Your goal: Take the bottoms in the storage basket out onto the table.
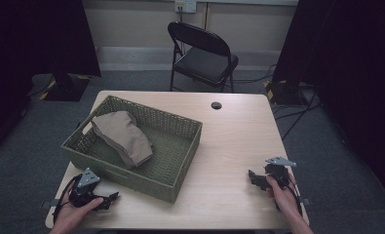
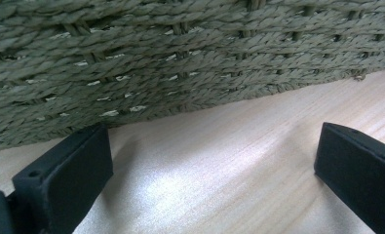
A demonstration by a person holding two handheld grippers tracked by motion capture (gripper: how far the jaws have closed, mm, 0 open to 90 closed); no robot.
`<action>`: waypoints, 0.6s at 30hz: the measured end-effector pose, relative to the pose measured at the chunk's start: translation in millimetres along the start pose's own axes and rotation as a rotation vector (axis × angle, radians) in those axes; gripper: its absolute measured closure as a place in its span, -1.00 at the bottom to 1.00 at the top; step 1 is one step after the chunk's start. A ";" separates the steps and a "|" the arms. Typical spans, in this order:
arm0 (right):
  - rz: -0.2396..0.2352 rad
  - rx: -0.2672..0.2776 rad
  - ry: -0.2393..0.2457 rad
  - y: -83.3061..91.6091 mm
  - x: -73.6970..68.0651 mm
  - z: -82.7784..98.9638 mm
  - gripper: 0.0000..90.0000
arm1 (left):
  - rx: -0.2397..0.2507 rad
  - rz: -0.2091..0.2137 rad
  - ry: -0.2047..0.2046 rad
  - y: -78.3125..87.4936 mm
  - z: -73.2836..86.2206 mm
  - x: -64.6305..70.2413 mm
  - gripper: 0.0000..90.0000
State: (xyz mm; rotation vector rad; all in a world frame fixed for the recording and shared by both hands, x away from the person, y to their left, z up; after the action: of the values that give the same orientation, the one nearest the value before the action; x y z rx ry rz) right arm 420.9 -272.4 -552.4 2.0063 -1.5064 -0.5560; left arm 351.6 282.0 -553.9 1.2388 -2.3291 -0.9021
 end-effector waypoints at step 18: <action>-0.009 0.000 0.008 -0.3 -2.1 -0.3 -0.76 | 0.044 -0.009 0.044 10.7 -5.5 -4.3 -0.65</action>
State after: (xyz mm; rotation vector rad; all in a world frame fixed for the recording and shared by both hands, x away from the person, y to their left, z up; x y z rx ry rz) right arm 420.7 -270.3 -552.3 2.0139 -1.4938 -0.5501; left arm 350.7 288.0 -542.7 1.2748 -2.3224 -0.8226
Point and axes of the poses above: each handheld gripper's, and its own axes: y roughly backward along the jaws, z roughly out of its underside, x roughly to its right, the point moved 7 cm from there along -y, roughly forward along the jaws, and after that the axes turned 2 degrees about x, right-handed, at the moved point
